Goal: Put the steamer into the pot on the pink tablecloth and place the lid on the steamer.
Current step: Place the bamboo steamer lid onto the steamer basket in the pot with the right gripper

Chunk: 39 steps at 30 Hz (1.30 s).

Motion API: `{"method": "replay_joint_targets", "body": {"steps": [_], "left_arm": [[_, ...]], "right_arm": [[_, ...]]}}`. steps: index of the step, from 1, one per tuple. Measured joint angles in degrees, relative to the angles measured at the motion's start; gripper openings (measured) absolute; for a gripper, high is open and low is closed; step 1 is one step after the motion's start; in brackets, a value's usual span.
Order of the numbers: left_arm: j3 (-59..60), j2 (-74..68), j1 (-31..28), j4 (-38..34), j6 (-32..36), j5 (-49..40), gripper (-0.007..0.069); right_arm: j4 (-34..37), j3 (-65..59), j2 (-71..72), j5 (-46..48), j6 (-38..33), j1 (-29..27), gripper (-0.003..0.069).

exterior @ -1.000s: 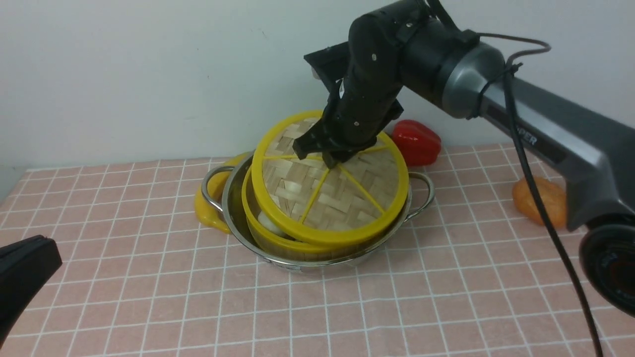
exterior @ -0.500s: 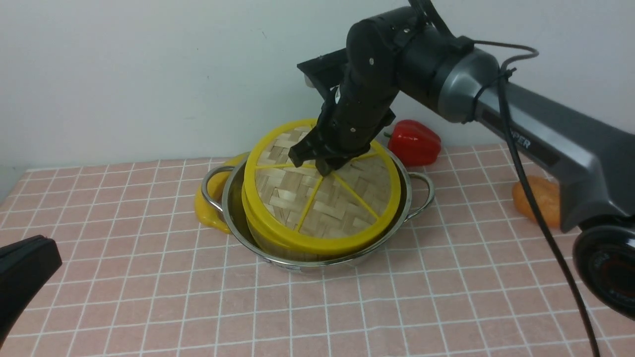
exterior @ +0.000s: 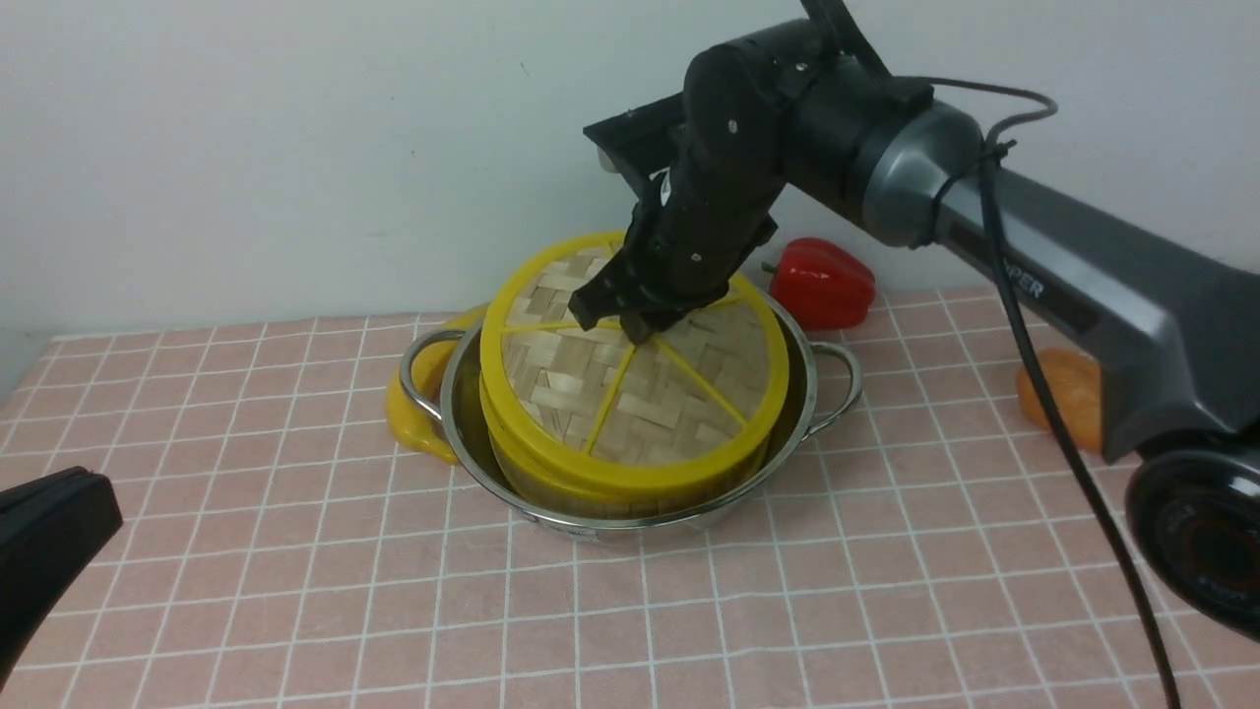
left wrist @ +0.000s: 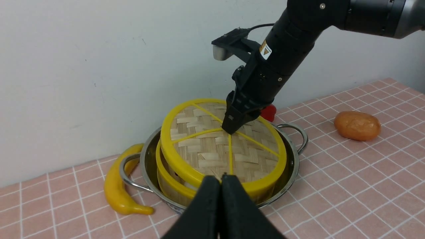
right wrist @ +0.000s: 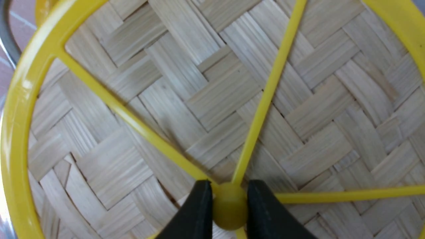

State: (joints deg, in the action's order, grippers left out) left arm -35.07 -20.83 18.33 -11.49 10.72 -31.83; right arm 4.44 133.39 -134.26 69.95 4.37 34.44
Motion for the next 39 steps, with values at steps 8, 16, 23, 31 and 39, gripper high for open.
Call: {"method": "replay_joint_targets", "body": {"steps": [8, 16, 23, 31, 39], "left_arm": [[0.0, 0.0, 0.0, 0.1, 0.0, 0.0, -0.0008], [0.0, 0.0, 0.0, 0.1, 0.0, 0.0, -0.0008], [0.0, 0.0, 0.0, 0.1, 0.0, 0.0, -0.0008], [0.0, 0.0, 0.0, 0.1, 0.0, 0.0, -0.0008], [0.0, 0.0, 0.0, 0.1, 0.0, -0.1, -0.0008]], "right_arm": [[0.0, 2.1, -0.3, 0.6, 0.0, 0.0, 0.0146], [0.4, 2.2, -2.8, -0.3, -0.3, 0.0, 0.0146], [1.7, 2.2, -2.9, -1.2, -1.8, 0.0, 0.0146], [1.9, 2.2, -3.0, -2.0, -2.5, 0.0, 0.0146], [2.3, 2.4, -4.4, -2.6, -3.2, 0.0, 0.0146]]}}
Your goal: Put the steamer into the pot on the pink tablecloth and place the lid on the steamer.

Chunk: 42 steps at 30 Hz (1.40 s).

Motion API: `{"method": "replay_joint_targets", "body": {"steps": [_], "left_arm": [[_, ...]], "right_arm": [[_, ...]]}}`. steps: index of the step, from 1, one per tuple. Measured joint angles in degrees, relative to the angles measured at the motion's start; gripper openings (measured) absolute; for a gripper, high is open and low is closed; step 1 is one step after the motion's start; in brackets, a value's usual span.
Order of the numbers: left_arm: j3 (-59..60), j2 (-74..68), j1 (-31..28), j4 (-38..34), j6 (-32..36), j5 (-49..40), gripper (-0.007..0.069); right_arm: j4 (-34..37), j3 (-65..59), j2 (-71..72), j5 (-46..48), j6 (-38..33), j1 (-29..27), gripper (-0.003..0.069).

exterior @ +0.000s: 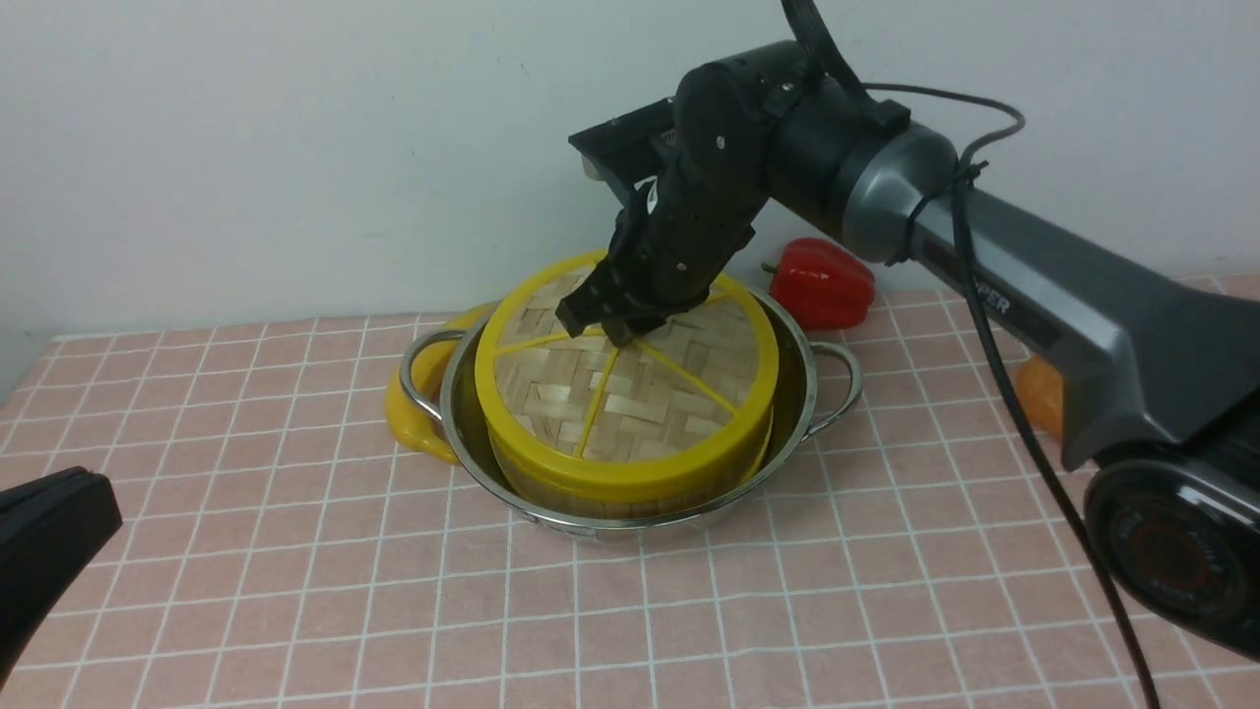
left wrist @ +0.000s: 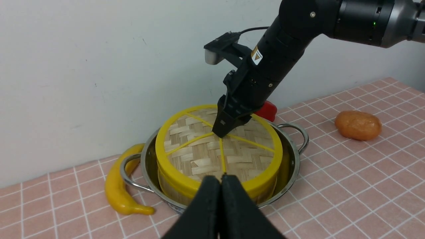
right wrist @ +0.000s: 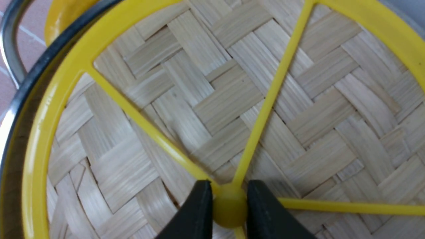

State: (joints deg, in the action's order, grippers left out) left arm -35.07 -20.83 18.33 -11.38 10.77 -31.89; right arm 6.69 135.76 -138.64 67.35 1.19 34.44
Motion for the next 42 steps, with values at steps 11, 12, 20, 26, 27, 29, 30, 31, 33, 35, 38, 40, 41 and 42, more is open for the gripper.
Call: {"method": "replay_joint_targets", "body": {"steps": [11, 12, 20, 26, 27, 29, 30, 31, 33, 35, 38, 40, 41, 42], "left_arm": [[0.0, 0.0, 0.0, 0.0, 0.0, -0.8, -0.0008], [0.0, 0.0, 0.0, 0.0, 0.0, -0.9, -0.0008], [0.0, 0.0, 0.0, 0.0, 0.0, -0.4, 0.0013], [0.0, 0.0, 0.0, 0.3, 0.0, 5.1, 0.0031], [0.0, 0.0, 0.0, 0.6, 0.0, 6.3, 0.0034], [0.0, 0.0, 0.0, 1.3, 0.0, 8.2, 0.004], [0.0, 0.0, 0.0, 1.8, 0.0, 9.4, 0.0044], [0.0, 0.0, 0.0, 1.9, 0.0, 9.6, 0.0044], [0.0, 0.0, 0.0, 2.4, 0.0, 10.7, 0.0053], [0.0, 0.0, 0.0, 2.6, 0.0, 10.8, 0.0054], [0.0, 0.0, 0.0, 2.6, 0.0, 10.4, 0.0064], [0.0, 0.0, 0.0, 2.6, 0.0, 10.0, 0.0064], [0.0, 0.0, 0.0, 2.6, 0.0, 9.3, 0.0064], [0.0, 0.0, 0.0, 2.6, 0.0, 8.8, 0.0066]], "right_arm": [[0.3, 0.7, -0.5, 0.2, -0.2, -0.1, 0.0146], [0.3, 0.7, -0.5, 0.2, -0.2, -0.1, 0.0148], [0.4, 1.5, 2.0, 3.1, -0.1, -0.1, 0.0286], [0.4, 2.6, 15.3, 3.1, -0.1, -0.3, 0.0368], [0.0, 2.6, 18.1, 2.9, -0.1, -0.4, 0.0372], [-1.1, 1.6, 26.0, 2.6, -0.1, -1.1, 0.0377], [-2.1, 0.2, 29.8, 2.4, -0.1, -1.6, 0.0379], [-2.4, -0.4, 31.3, 2.2, -0.1, -1.7, 0.038], [-3.8, -4.2, 38.2, 2.1, 0.3, -2.5, 0.0381], [-5.6, -12.3, 48.2, 2.1, 1.0, -3.3, 0.0374], [-5.8, -24.1, 56.4, 2.1, 1.2, -3.5, 0.0344], [-5.8, -33.4, 61.5, 1.9, 1.2, -3.5, 0.0304], [-5.8, -39.2, 64.3, 0.6, 1.4, -3.5, 0.027], [-5.8, -45.2, 66.9, -2.0, 1.6, -3.5, 0.0238]]}}
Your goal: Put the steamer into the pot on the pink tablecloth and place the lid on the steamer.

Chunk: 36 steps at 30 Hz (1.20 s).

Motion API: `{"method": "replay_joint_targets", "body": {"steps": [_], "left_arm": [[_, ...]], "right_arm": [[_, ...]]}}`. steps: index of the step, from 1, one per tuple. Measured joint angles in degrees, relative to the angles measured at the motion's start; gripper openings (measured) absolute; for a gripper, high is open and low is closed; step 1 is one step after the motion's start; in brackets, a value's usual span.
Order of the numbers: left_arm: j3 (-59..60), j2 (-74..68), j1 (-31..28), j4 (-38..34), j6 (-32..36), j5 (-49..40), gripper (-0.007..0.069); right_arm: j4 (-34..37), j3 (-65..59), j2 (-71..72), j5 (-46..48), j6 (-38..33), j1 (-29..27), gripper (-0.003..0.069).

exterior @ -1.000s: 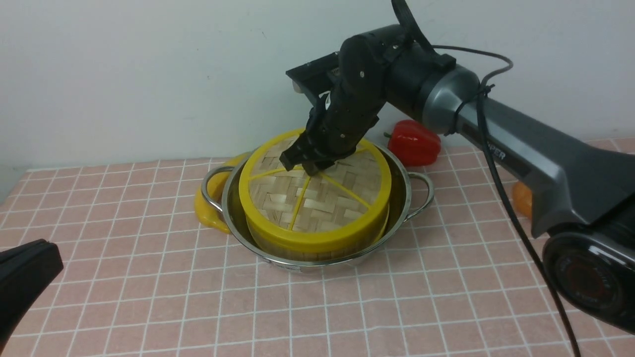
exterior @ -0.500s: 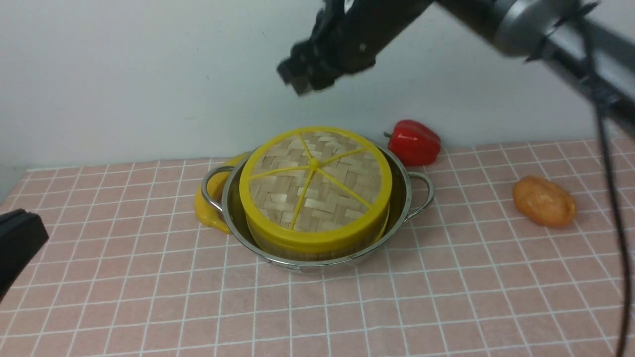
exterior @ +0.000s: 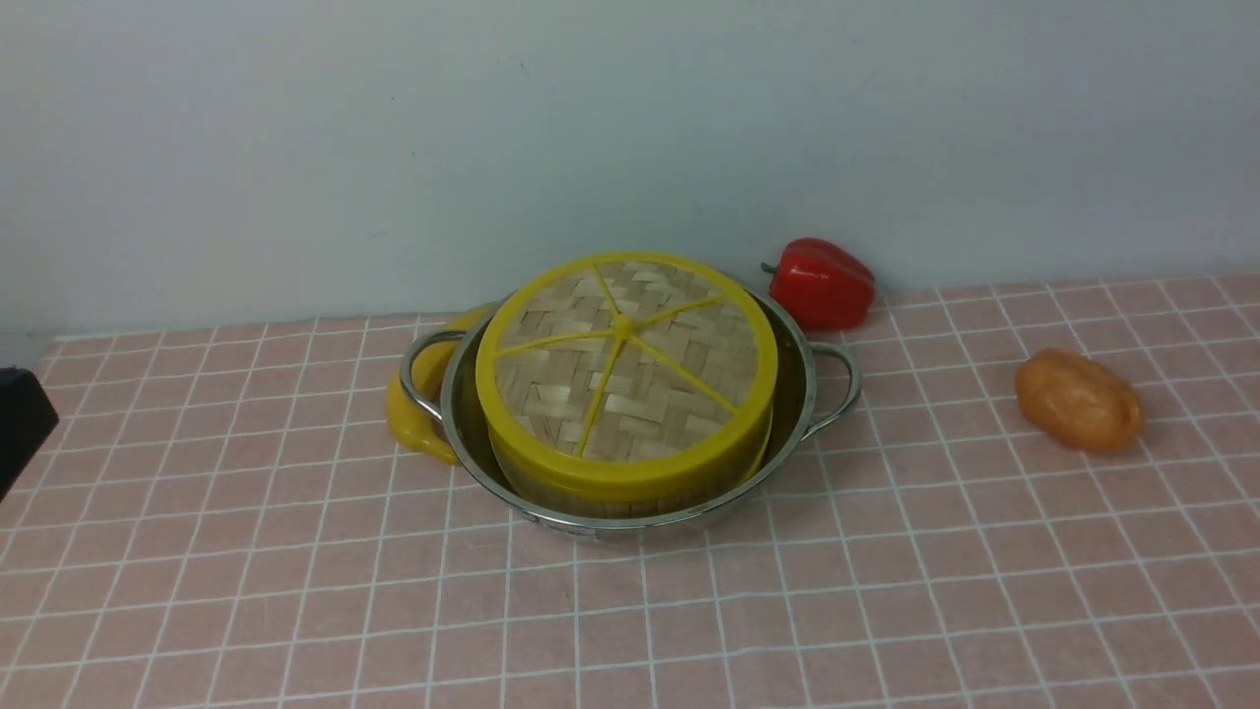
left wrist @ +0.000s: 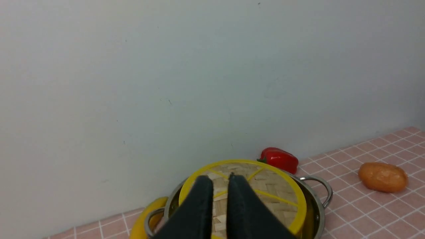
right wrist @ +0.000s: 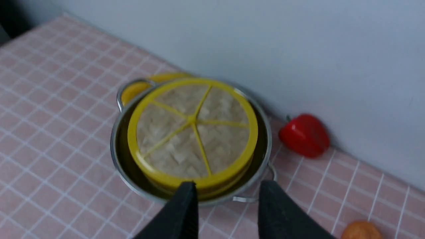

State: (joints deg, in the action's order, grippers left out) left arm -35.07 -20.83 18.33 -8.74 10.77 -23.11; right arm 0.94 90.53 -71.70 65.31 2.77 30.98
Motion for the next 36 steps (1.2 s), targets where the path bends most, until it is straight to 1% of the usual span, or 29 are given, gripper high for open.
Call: {"method": "replay_joint_targets", "body": {"steps": [1, 2, 4, 5, 7, 8, 9, 10, 11, 12, 17, 25, 29, 31, 33, 34, 35, 36], "left_arm": [[0.0, 0.0, 0.0, 0.0, 0.0, -0.1, 0.0068], [0.0, 0.0, 0.0, 0.0, -0.1, -1.1, 0.0076], [0.0, 0.0, 0.0, 0.0, -0.1, -2.0, 0.0084], [0.0, 0.0, 0.0, 0.0, -0.1, -2.2, 0.0086], [0.0, 0.0, 0.0, 0.1, -0.1, -2.6, 0.0096], [0.0, 0.0, 0.0, 0.1, -0.1, -2.7, 0.0099], [0.0, 0.0, 0.0, 0.1, -0.1, -2.7, 0.0101], [0.0, 0.0, 0.0, 0.1, -0.1, -2.7, 0.0107], [0.0, 0.0, 0.0, 0.1, -0.1, -2.7, 0.0107], [0.0, 0.0, 0.0, 0.2, -0.1, -2.8, 0.0111], [0.0, 0.0, 0.0, 0.2, -0.1, -2.8, 0.0117], [0.0, 0.0, 0.0, 0.2, -0.1, -2.8, 0.0139], [0.0, 0.0, 0.0, 0.2, -0.1, -2.8, 0.0147], [0.0, 0.0, 0.0, 0.2, -0.1, -2.8, 0.0149], [0.0, 0.0, 0.0, 0.2, -0.1, -2.8, 0.0149], [0.0, 0.0, 0.0, 0.2, -0.1, -2.8, 0.0149], [0.0, 0.0, 0.0, 0.2, -0.1, -2.8, 0.0155], [0.0, 0.0, 0.0, 0.2, -0.1, -2.8, 0.0156]], "right_arm": [[0.0, -2.5, 1.0, -0.6, 0.0, 0.0, 0.0231], [0.0, -12.4, 5.3, -8.1, 0.5, 0.0, 0.0167], [0.0, -24.9, 10.4, -16.9, 1.6, 0.0, 0.0099], [0.0, -28.4, 11.9, -21.0, 2.0, 0.0, 0.0076], [0.0, -39.3, 16.0, -31.2, 3.9, 0.0, 0.0005], [0.0, -43.9, 17.6, -35.9, 4.8, 0.0, -0.001], [0.0, -45.6, 18.2, -36.7, 5.1, 0.0, -0.0012], [0.0, -50.8, 20.1, -42.7, 6.1, 0.0, -0.0016], [0.1, -51.8, 20.5, -43.2, 6.2, 0.0, -0.0016], [0.1, -54.1, 22.1, -45.9, 6.5, 0.0, -0.0016], [0.2, -55.3, 25.0, -48.5, 7.1, 0.0, -0.0013], [0.3, -55.6, 24.3, -48.9, 7.1, 0.0, -0.0001], [-2.6, -56.0, 24.8, -48.7, 5.3, -0.3, 0.0005], [-4.1, -57.9, 27.2, -48.8, 4.7, -2.9, 0.0013], [-4.1, -61.5, 31.0, -49.1, 4.6, -7.7, 0.0023], [-4.1, -61.9, 31.4, -49.2, 4.6, -8.2, 0.0023], [-3.5, -66.2, 35.3, -49.7, 4.6, -12.6, 0.0033], [-3.3, -67.2, 36.3, -50.0, 4.6, -14.2, 0.0035]]}}
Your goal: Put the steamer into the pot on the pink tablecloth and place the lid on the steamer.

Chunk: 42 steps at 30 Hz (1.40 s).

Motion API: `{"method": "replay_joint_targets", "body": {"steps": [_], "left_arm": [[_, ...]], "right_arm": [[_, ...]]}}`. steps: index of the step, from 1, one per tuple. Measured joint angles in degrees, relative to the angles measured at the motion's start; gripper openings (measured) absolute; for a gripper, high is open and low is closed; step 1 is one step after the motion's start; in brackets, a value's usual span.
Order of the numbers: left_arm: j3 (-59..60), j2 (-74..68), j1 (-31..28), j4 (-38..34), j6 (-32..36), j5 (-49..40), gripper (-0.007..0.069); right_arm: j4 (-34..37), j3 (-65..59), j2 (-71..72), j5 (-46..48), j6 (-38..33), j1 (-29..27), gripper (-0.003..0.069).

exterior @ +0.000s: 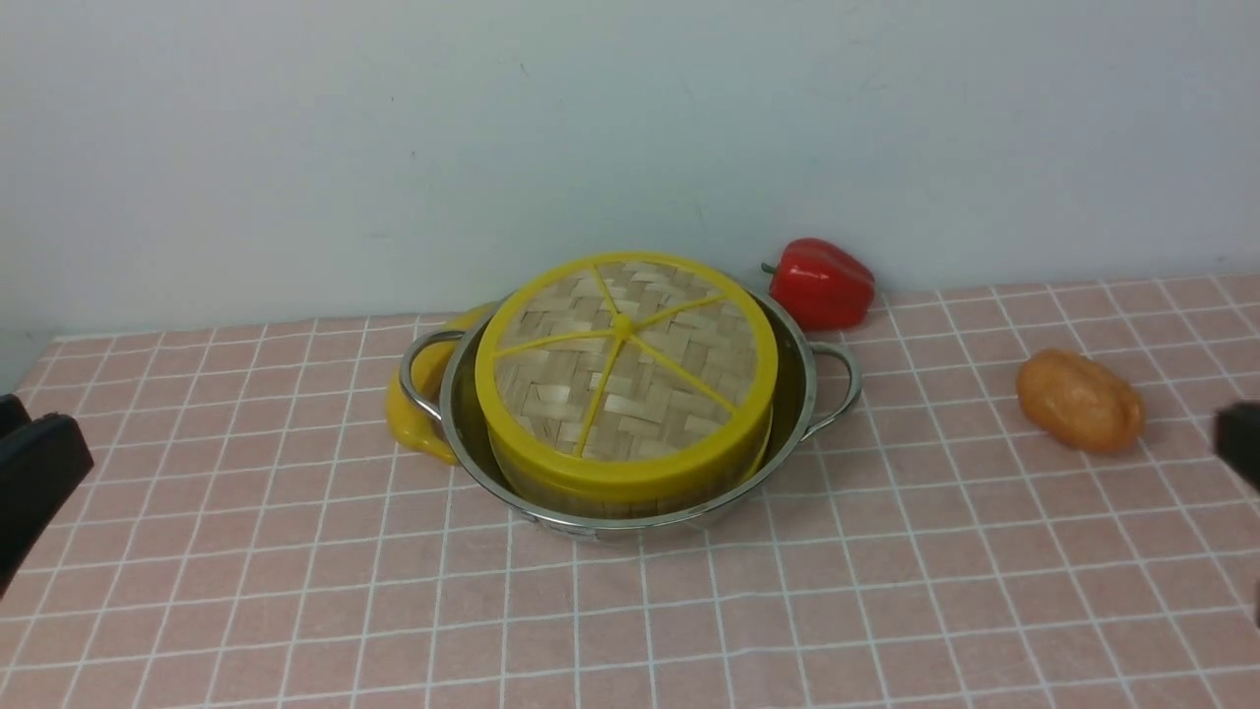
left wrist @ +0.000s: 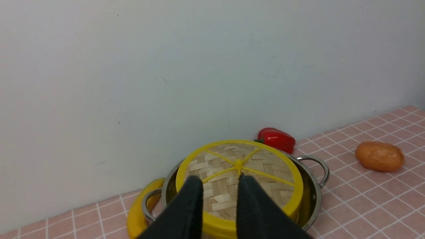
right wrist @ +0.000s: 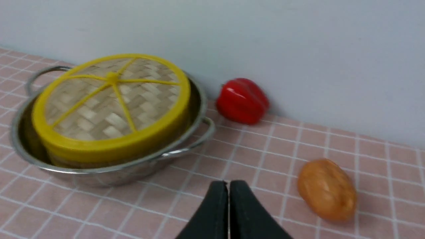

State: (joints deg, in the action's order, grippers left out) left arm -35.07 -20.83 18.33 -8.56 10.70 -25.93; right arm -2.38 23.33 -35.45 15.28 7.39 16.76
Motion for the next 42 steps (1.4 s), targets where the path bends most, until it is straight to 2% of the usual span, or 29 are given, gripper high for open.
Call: {"method": "replay_joint_targets", "body": {"steps": [2, 5, 12, 19, 39, 41, 42], "left_arm": [[0.0, 0.0, 0.0, 0.0, 0.0, 0.0, 0.016], [0.0, 0.0, 0.0, 0.0, 0.0, 0.0, 0.0167], [0.0, 0.0, 0.0, 0.0, 0.0, -0.1, 0.017], [0.0, 0.0, 0.0, 0.0, 0.0, -0.1, 0.0181], [0.0, 0.3, -0.1, 0.4, 0.6, -0.1, 0.0216], [0.9, 1.7, -1.8, 2.6, 2.1, -0.1, 0.0222], [2.6, 3.2, -5.0, 3.8, 3.1, 0.1, 0.0223]], "right_arm": [[1.4, -6.9, 6.6, -2.7, 0.0, -6.0, 0.005], [2.4, -13.5, 13.4, -6.0, 0.3, -11.7, 0.0067], [2.9, -23.6, 27.9, -7.6, 1.1, -19.1, 0.01], [2.9, -23.8, 35.1, -5.2, 1.1, -20.1, 0.0122], [2.9, -23.8, 35.3, -5.0, 1.1, -20.2, 0.0181], [2.9, -23.8, 35.3, -5.0, 1.1, -20.2, 0.0191], [2.9, -23.8, 35.3, -5.0, 1.1, -20.2, 0.0199]]}}
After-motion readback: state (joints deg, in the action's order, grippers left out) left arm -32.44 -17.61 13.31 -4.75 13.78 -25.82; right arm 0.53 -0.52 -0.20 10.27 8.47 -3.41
